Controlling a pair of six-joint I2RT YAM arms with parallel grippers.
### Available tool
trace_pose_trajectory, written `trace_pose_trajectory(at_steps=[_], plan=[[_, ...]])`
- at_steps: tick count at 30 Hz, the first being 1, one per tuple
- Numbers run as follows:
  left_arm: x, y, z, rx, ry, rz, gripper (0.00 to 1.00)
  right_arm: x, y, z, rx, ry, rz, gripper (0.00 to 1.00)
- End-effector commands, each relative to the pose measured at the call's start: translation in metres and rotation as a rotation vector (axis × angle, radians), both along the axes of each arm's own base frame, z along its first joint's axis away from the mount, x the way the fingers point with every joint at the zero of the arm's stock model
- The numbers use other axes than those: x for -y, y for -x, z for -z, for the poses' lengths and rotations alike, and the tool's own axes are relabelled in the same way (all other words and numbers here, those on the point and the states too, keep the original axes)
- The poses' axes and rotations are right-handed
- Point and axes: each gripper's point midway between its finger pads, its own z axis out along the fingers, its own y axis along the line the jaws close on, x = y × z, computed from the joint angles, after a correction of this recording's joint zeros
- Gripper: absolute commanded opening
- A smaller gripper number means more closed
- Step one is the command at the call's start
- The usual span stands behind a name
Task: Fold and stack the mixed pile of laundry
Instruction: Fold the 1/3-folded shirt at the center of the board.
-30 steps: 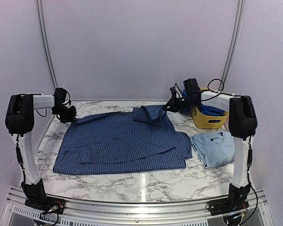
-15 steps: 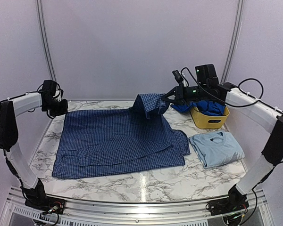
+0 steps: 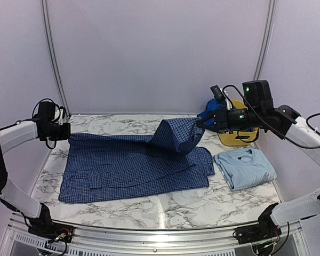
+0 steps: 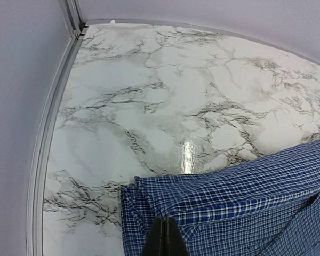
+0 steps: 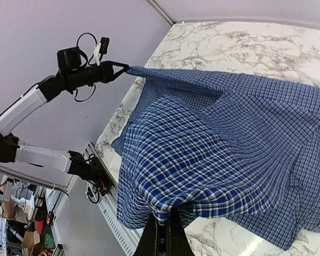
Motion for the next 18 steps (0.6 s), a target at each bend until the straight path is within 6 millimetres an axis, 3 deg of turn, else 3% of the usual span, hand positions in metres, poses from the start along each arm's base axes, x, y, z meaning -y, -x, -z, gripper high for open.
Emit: trace_pose_trajectory(at_steps=[1, 6, 15, 18], plan=[[-0.019, 0.005, 0.01, -0.007, -0.125, -0.008, 0.0, 0.004, 0.021, 0.02, -0.051, 0.028, 0.0, 0.0], [-0.016, 0.023, 0.039, -0.108, -0.117, 0.022, 0.0, 0.007, 0.025, 0.037, -0.076, 0.053, -0.004, 0.0], [-0.021, 0.06, 0.101, -0.297, -0.157, 0.027, 0.0, 0.002, 0.029, 0.024, -0.059, 0.058, -0.063, 0.0], [-0.024, 0.067, 0.113, -0.333, -0.173, 0.023, 0.0, -0.002, 0.035, 0.033, -0.09, 0.069, -0.115, 0.0]])
